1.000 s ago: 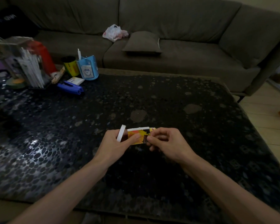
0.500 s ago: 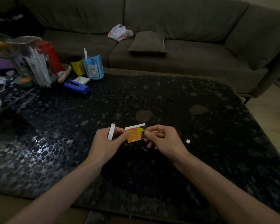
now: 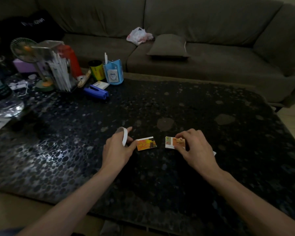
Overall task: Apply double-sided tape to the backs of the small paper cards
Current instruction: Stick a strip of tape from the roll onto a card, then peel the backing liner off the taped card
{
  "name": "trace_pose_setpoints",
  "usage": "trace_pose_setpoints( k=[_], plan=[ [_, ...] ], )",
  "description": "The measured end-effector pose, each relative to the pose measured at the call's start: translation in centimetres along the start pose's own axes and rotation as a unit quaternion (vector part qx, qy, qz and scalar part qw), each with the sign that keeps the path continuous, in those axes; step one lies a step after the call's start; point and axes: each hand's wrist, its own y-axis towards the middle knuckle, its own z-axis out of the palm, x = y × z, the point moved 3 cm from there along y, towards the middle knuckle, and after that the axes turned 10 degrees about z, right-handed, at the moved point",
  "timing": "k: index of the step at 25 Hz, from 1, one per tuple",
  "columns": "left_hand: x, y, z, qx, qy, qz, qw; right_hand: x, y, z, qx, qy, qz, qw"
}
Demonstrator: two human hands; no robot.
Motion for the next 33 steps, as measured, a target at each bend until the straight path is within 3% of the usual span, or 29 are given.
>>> trace_pose_setpoints(
  k=[5,10,17,19,21,24,28,33],
  plan=[
    [-1.2,0.0,0.8,0.034,-0.071,0.034,0.996,-0.2,0.2,0.7,0.006,-0.059,-0.043,0.997],
    [-3.4,-0.2,1.7,0.106,-0.211,0.007,0.972,0.0,0.2,0.4,0.021,-0.091,-0.080,0.992],
    [-4.7,-0.6,2.2,0.147,-0.257,0.030,0.955,0.2,-0.3,0.1,0.031,-0.080,-0.110,0.990],
    [-5.2,-0.6,2.0,0.172,-0.272,0.035,0.946,0.5,-0.4,-0.4,0.011,-0.030,-0.099,0.995],
    [-6.0,-0.6,1.8,0.225,-0.289,0.037,0.930,1.2,-0.8,-1.5,-0.019,0.089,-0.098,0.991],
    [-7.0,-0.8,1.4,0.300,-0.251,0.074,0.918,3.0,-2.1,-3.2,-0.021,0.244,-0.158,0.957],
    [-8.5,-1.0,0.7,0.316,-0.202,0.148,0.915,3.8,-3.2,-3.9,-0.021,0.253,-0.213,0.944],
    [-9.1,-0.9,0.3,0.334,-0.184,0.193,0.904,3.2,-3.5,-4.0,-0.128,0.239,-0.222,0.937]
  ],
)
